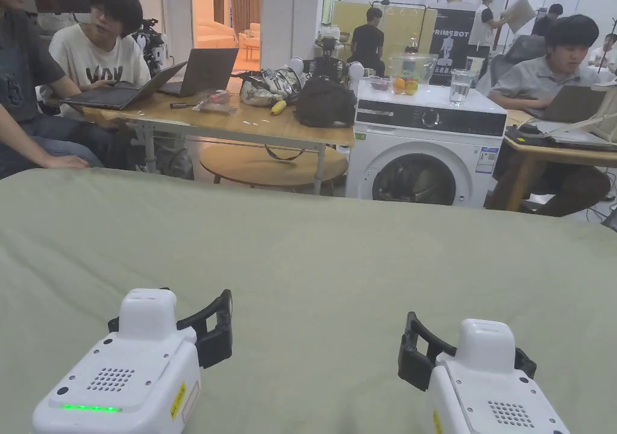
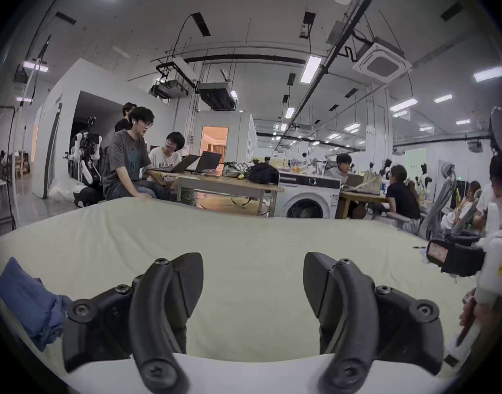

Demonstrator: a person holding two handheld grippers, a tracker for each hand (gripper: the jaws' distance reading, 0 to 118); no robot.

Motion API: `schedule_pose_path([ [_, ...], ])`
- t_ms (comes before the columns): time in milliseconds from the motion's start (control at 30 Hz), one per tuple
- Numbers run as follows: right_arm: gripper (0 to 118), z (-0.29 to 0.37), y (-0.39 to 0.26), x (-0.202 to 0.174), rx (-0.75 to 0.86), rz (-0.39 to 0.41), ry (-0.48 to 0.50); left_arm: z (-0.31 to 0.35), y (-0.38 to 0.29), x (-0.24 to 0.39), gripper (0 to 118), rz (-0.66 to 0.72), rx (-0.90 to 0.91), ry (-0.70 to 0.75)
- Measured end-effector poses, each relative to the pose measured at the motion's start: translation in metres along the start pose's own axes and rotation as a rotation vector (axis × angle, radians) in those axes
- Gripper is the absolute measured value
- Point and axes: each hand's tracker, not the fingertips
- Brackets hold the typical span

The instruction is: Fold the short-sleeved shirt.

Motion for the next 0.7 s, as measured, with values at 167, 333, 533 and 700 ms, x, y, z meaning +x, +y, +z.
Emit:
schedule_pose_path([
  [167, 85, 0.000, 0.003, 0.000, 0.020, 0.032, -0.019, 0.001, 0.000, 0.002, 74, -0.023, 0.043, 0.003],
  [333, 86, -0.003, 0.007, -0.001, -0.007, 0.007, 0.038, -0.001, 0.002, -0.001, 76, -0.023, 0.014, 0.043],
  [533, 86, -0.007, 0.012, -0.007, -0.027, -0.052, -0.020, -0.001, 0.003, -0.001, 76, -0.084, -0.014, 0.070],
  [700, 86, -0.011, 0.015, -0.016, -0.062, -0.029, -0.043, 0.001, 0.006, 0.001, 76, -0.115, 0.003, 0.081],
])
